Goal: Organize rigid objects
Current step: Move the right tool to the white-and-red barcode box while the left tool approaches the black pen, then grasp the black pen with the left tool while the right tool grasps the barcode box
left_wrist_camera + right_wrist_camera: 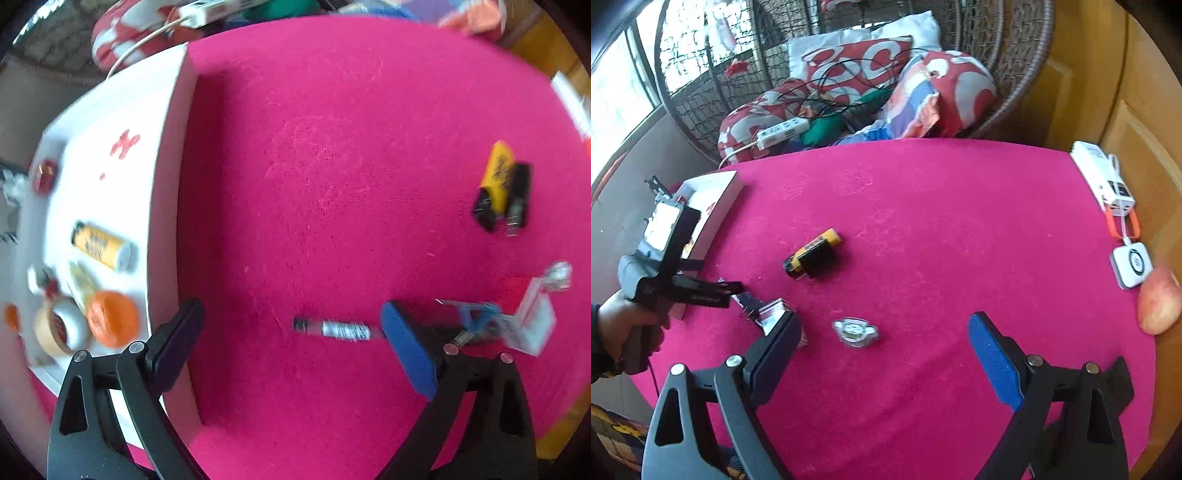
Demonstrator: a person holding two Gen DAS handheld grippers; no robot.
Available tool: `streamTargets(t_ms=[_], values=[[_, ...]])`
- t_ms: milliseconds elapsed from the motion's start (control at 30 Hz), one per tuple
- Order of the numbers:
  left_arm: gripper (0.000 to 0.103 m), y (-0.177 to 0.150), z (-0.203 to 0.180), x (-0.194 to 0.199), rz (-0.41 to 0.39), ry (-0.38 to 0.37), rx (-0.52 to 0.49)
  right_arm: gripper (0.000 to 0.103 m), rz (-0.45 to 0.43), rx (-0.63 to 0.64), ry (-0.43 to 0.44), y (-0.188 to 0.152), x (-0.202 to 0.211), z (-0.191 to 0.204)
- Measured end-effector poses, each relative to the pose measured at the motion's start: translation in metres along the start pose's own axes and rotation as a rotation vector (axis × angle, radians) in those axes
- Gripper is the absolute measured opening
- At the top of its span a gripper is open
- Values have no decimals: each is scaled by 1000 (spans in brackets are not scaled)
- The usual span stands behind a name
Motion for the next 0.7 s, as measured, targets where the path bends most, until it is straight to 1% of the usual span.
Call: streamTargets(t_ms=[67, 133, 200, 267, 367, 400, 433, 467, 533, 567, 600, 700], values=[[97, -3, 7, 5, -16, -49, 38, 92, 7, 20, 9, 1, -4, 8], [97, -6, 12, 8, -33, -62, 37, 92, 12, 45, 11, 3, -7, 16], [97, -9, 9, 12, -70, -68, -42, 92, 14, 64, 15, 4, -9, 24], [97, -9, -3, 17, -103, -103, -120, 93, 19, 71, 31, 4, -9, 29], [97, -4, -25, 8, -108, -159, -264, 93, 34, 59, 59, 1, -10, 31], [97, -1, -34, 5, -105, -159, -295, 93, 42, 49, 67, 0, -11, 30], [97, 0, -42, -5, -85, -163, -345, 93, 48, 37, 70, -1, -11, 29], [97, -1, -51, -10, -49, -188, -380, 93, 50, 31, 69, -2, -10, 29], [97, -16, -63, -22, 24, -206, -439, 93, 47, 17, 63, -5, -8, 26], [97, -24, -69, -23, 34, -209, -485, 93, 42, 13, 59, -5, -6, 25], [97, -37, -74, -22, 66, -239, -514, 93, 36, 9, 57, -5, -4, 24], [97, -85, -82, -18, 141, -308, -546, 93, 33, -4, 66, -7, -5, 23]])
Point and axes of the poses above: each gripper's, at about its wrist camera, not at the fingertips, and x roughly against the way its jaws point, z to its left, y to its top, the point moved 7 cm from there along -x, roughly the way its jaws point, and after that the axes turned 11 degrees about z, right-handed, at the moved point
